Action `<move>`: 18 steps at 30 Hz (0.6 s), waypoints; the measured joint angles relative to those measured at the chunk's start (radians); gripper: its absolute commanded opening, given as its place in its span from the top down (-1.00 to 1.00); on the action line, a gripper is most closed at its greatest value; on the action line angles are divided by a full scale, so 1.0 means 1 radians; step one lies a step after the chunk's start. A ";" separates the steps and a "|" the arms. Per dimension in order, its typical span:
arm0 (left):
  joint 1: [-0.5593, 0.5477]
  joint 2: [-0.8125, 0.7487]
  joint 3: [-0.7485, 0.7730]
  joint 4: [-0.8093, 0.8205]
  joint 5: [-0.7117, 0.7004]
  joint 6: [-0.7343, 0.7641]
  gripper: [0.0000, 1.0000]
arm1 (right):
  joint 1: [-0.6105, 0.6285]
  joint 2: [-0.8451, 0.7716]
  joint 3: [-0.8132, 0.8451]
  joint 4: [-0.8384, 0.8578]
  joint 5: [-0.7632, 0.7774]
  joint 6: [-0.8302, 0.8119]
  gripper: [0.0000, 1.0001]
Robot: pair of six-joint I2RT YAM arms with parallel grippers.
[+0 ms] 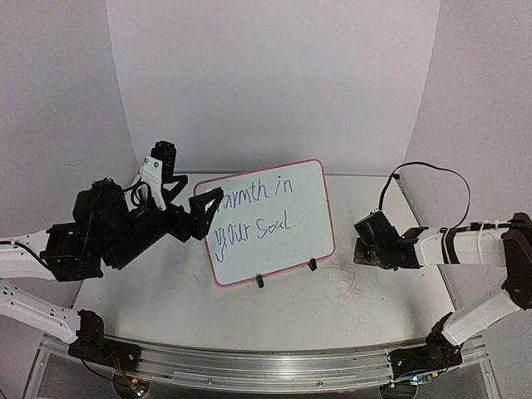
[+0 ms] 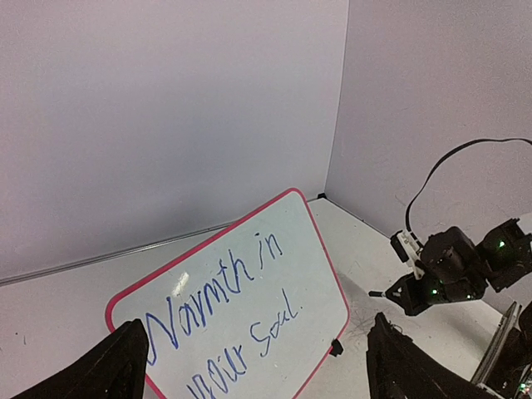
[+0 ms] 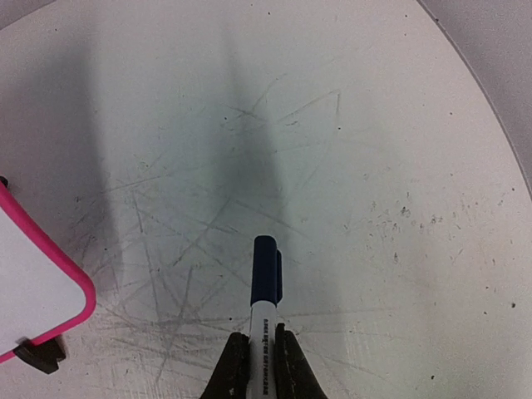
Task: Write a sentence on the whiteboard
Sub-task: Put down the whiteboard marker at the center of the board.
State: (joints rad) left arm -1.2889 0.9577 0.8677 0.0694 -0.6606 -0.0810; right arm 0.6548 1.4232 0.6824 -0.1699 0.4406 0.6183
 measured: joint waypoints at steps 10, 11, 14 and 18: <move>0.000 -0.023 0.007 -0.022 -0.029 0.035 -0.86 | -0.001 0.045 -0.087 0.116 -0.075 0.073 0.26; 0.000 -0.024 0.011 -0.027 -0.035 0.040 -0.88 | -0.001 0.045 -0.094 0.116 -0.084 0.075 0.21; 0.000 -0.024 0.030 -0.027 -0.053 0.055 -0.90 | -0.001 0.008 -0.099 0.102 -0.109 0.070 0.04; 0.000 -0.021 0.064 -0.037 -0.077 0.059 -0.91 | -0.001 -0.115 -0.083 0.041 -0.120 0.055 -0.17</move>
State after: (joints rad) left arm -1.2884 0.9362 0.9321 0.0328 -0.7380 -0.0224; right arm 0.6540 1.3083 0.5999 -0.1290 0.3205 0.6737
